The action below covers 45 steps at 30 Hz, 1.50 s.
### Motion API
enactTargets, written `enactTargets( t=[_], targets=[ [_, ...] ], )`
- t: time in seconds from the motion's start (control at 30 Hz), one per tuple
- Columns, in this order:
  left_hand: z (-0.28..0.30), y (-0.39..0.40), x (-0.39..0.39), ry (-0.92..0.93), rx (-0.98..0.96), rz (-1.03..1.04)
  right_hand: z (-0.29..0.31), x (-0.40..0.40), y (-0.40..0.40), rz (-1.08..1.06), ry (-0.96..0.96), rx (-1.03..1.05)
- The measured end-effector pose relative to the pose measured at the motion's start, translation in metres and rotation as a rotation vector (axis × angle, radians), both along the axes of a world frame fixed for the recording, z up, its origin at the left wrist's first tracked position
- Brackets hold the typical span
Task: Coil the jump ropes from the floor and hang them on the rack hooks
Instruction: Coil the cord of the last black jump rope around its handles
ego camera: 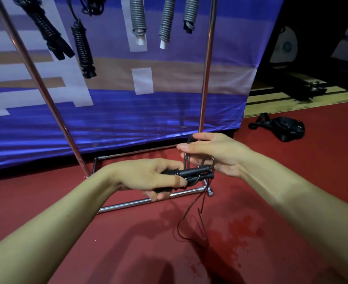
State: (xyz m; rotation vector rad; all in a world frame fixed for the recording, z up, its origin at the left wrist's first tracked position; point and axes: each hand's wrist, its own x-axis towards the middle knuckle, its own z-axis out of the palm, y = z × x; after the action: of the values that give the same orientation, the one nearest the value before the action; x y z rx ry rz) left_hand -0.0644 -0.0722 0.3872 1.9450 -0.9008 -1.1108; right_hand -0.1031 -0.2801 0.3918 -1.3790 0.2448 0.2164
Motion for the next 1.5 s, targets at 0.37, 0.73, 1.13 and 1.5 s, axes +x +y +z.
enactTargets(
  t=[0.37,0.73,1.13,1.5],
  targets=[
    [-0.013,0.001,0.008,-0.095,0.115,0.124,0.015,-0.011,0.007,0.066,-0.518,-1.054],
    [-0.022,0.002,0.018,-0.377,-0.037,0.509,0.019,-0.019,0.007,0.263,-0.39,-1.483],
    [-0.016,0.021,0.022,0.279,-0.377,0.403,0.016,-0.026,0.005,0.445,-0.406,-0.928],
    [-0.01,0.011,0.005,0.163,-0.346,0.45,0.003,-0.032,0.012,0.577,-0.507,-1.159]
  ],
)
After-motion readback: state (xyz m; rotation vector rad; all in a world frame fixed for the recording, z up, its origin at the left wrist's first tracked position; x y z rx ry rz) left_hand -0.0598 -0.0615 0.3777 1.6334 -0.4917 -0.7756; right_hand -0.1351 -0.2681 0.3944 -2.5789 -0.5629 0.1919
